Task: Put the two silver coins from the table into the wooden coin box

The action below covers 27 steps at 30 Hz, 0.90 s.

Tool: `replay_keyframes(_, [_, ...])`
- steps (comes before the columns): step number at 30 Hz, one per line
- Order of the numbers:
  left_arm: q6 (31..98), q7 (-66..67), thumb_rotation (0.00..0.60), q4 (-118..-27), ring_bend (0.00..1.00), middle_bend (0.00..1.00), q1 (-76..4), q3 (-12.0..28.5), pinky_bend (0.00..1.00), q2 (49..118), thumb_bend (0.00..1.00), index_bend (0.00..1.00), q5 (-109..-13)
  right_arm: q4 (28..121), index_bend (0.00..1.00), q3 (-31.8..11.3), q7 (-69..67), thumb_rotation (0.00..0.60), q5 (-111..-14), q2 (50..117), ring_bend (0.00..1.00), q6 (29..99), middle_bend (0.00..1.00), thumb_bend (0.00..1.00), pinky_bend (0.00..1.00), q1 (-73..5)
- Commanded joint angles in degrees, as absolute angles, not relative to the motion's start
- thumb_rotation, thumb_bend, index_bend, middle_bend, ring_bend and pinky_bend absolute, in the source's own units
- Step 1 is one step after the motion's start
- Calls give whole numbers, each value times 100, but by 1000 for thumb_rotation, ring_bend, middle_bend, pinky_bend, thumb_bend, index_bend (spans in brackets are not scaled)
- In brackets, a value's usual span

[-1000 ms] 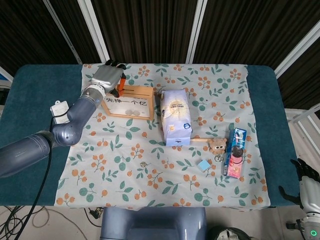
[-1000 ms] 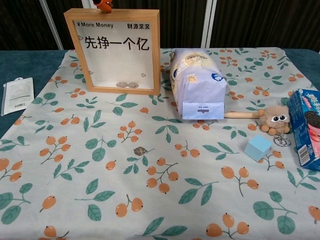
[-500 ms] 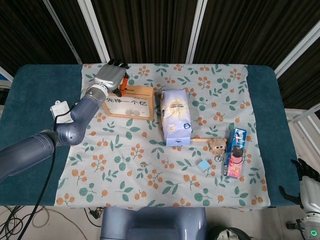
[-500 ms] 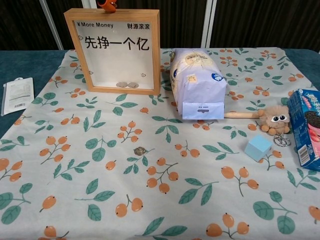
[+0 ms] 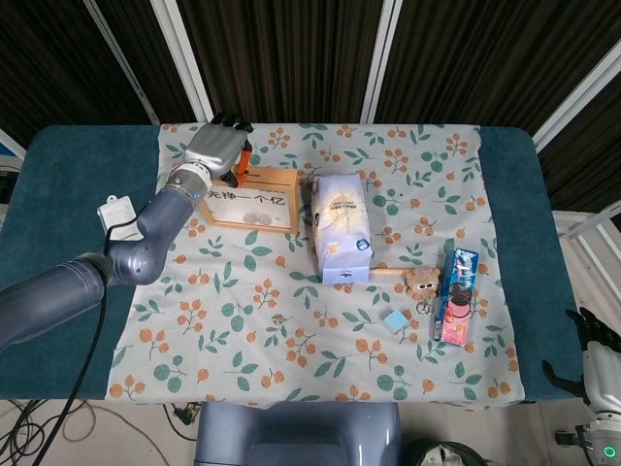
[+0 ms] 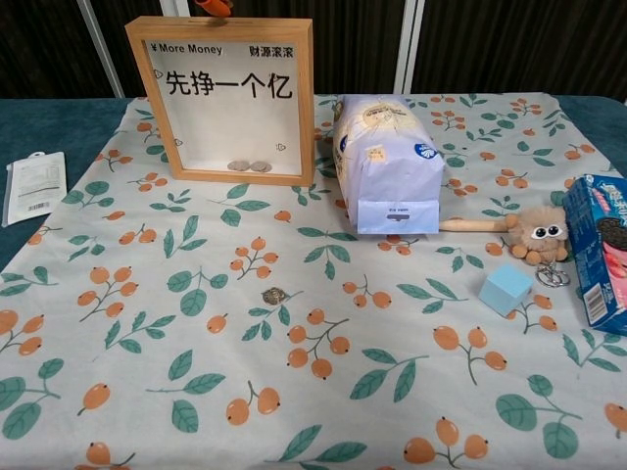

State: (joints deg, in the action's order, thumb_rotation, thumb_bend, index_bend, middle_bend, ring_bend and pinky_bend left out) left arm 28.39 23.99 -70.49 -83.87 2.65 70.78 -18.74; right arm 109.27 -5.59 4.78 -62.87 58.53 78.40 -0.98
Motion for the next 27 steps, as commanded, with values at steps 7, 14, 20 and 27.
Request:
replay_keyframes(7, [2847,2348,600,-7046,0,132,-8425,167,0,7097,456,479,-1820,10932,126,-559,486,600,-6277,5855,36,7844,46,369,0,-99])
replay_keyframes(14, [2839,2319,600,-6985,0,129,-8446,104,0,7154,428,453,-1812,10930,126,-566,484,600,-6256,5850,36,7836,46,369,0,-103])
replay_keyframes(20, [2849,2297,600,-6980,0,127,-8475,72,0,7174,395,431,-1824,10933,126,-570,492,600,-6247,5845,36,7843,46,369,0,-103])
replay_keyframes(27, [2843,2287,600,-6961,0,125,-8506,23,0,7193,373,414,-1829,10933,126,-575,489,600,-6237,5844,36,7848,46,369,0,-103])
